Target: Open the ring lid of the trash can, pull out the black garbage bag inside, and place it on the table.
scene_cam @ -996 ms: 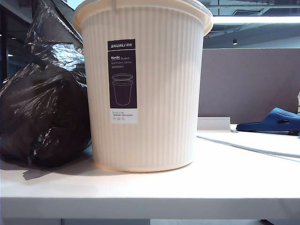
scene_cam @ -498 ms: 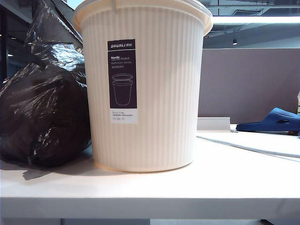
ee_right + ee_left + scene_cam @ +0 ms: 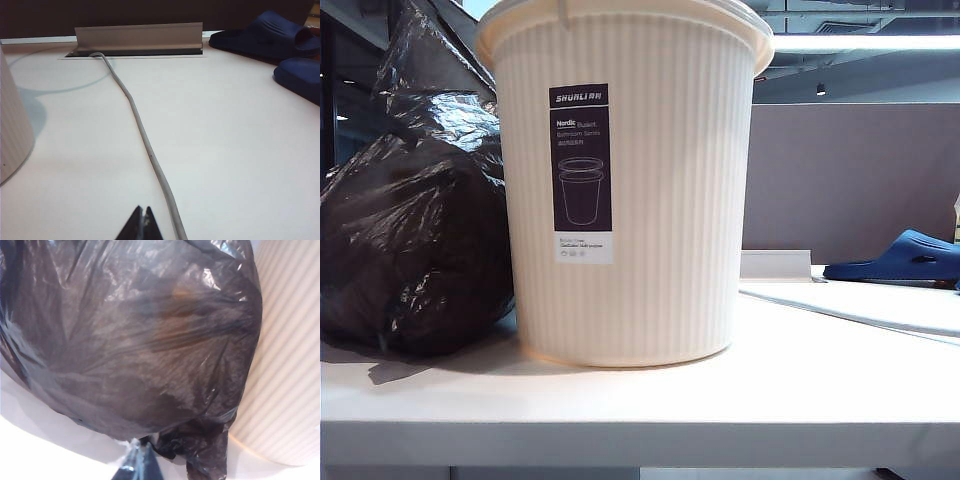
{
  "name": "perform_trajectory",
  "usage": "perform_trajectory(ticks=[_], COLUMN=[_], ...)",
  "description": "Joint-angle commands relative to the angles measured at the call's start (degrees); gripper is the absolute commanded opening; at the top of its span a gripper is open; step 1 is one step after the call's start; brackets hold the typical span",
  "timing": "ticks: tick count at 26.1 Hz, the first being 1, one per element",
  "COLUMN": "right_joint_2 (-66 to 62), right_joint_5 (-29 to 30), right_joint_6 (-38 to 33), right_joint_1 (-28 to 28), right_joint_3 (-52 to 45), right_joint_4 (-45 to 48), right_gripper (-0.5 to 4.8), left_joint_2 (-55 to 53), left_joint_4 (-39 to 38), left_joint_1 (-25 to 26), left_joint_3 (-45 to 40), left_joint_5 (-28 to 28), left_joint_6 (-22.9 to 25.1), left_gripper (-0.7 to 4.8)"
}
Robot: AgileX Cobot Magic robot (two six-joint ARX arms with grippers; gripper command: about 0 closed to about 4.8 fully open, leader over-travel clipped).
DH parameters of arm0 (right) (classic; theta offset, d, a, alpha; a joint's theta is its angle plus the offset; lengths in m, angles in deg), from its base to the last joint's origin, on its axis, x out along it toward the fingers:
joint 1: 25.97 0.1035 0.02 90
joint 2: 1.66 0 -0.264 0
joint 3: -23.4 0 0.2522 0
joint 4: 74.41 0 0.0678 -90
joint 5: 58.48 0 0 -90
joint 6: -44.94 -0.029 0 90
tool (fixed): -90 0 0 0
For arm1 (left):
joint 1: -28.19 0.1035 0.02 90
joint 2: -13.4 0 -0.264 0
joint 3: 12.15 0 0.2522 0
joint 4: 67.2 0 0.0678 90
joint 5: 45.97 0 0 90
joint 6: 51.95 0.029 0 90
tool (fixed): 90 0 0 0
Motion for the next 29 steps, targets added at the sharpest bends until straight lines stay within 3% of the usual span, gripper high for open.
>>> perform_trajectory(ticks=[1, 10, 19, 24, 29], right_joint_2=[0.0, 0.0, 0.0, 0.0, 0.0], right_joint_5=[0.1, 0.1, 0.1, 0.1, 0.1], right_joint_6=[-0.2, -0.2, -0.2, -0.2, -0.2], right_joint_1=[0.1, 0.0, 0.0, 0.0, 0.0], right_joint_3=[0.0, 0.0, 0.0, 0.0, 0.0], right_joint_4=[0.6, 0.6, 0.6, 0.6, 0.6], right_gripper=[-0.01, -0.01, -0.01, -0.01, -0.01], left_joint_2=[1.7, 4.9, 4.9, 4.9, 4.9], left_joint_4=[0.1, 0.4, -2.1, -5.4, -6.6], left_joint_1=[-0.1, 0.0, 0.0, 0.1, 0.1], left_joint_3=[0.1, 0.2, 0.1, 0.1, 0.1], left_joint_5=[0.1, 0.0, -0.7, -6.8, -13.0], left_joint_6=[0.0, 0.4, 10.4, 16.8, 18.0], left_gripper=[-0.06, -0.06, -0.06, -0.06, -0.06])
